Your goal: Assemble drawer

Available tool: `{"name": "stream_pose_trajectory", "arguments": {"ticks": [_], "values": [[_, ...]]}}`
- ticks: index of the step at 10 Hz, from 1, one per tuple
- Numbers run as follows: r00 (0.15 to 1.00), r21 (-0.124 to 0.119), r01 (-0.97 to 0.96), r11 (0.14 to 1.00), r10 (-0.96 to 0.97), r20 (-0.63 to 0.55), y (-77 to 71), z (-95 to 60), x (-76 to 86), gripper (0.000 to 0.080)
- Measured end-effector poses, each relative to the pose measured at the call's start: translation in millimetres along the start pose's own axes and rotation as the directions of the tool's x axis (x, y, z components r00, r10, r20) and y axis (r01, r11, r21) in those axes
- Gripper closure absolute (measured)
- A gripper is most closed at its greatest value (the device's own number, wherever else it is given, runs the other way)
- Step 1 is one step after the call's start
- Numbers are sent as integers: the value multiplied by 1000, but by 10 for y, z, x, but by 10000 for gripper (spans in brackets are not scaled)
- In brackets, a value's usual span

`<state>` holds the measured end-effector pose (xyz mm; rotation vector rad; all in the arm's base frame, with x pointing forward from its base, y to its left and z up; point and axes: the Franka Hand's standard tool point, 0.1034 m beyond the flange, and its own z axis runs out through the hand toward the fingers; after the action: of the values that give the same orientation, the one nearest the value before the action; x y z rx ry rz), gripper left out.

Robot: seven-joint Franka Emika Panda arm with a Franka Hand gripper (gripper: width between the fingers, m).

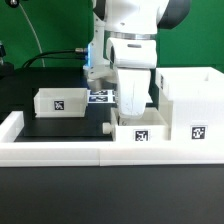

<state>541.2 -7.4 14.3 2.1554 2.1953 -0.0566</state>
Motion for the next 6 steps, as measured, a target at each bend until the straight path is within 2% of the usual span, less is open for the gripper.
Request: {"name": "stream_pose_trajectory", "arguments": {"ticks": [1,3,6], "values": [[1000,-4,0,1000,0,-1,22,-11,18,757],[1000,9,-10,1000,10,-1,6,7,46,757],[1000,10,-16,1000,16,0,-1,13,34,757]]}}
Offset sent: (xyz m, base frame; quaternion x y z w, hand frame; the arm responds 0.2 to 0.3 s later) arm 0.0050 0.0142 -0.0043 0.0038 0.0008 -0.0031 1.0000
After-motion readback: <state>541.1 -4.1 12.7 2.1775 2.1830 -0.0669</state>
